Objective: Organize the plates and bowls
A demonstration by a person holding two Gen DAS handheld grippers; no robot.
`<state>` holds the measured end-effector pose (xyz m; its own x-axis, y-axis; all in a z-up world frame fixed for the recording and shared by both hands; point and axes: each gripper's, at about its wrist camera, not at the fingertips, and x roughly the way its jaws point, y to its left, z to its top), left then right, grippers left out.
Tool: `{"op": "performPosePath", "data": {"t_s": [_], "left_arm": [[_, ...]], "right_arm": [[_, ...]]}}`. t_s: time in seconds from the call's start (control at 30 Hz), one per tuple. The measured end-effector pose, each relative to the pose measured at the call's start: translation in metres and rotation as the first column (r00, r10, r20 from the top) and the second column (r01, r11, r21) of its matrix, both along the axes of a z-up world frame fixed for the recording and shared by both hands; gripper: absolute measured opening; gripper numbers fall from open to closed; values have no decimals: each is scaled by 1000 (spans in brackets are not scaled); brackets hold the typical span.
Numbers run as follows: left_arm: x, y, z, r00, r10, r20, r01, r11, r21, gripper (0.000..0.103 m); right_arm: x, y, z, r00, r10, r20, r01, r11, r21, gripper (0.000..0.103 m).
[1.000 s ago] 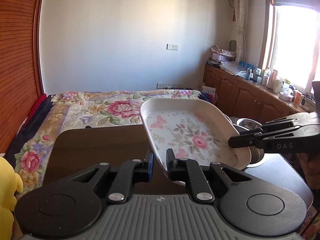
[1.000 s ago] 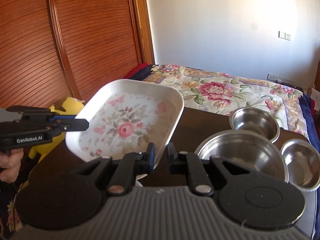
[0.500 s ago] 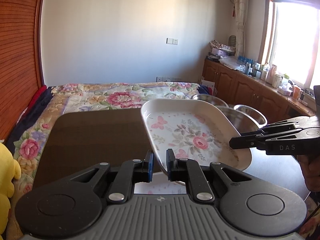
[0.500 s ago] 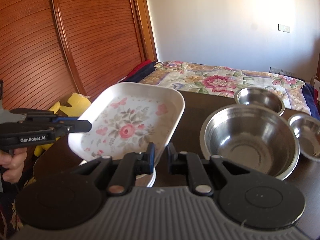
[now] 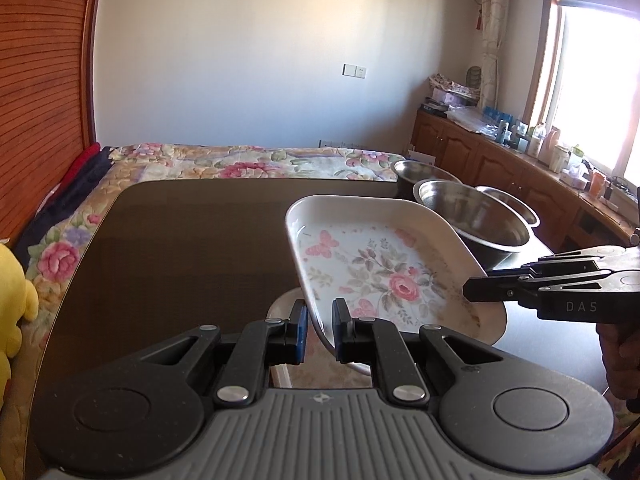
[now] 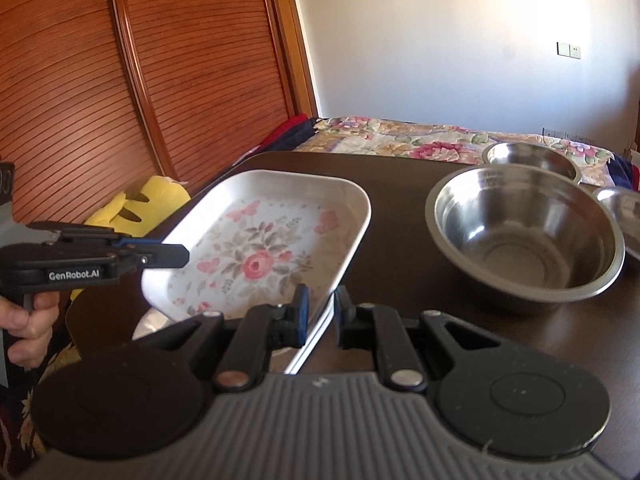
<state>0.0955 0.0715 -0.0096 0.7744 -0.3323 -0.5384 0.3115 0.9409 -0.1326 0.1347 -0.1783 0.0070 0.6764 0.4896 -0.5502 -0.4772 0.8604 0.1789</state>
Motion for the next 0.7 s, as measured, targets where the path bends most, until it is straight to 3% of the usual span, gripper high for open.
{"op": "performPosePath", "data": {"t_s": [0.7], "left_arm": [[-32,6,-22,999,39,14,-39,999,-12,14]], "right_arm": [[-22,-9,-23,999,-52,-5,52,985,167,15]]}}
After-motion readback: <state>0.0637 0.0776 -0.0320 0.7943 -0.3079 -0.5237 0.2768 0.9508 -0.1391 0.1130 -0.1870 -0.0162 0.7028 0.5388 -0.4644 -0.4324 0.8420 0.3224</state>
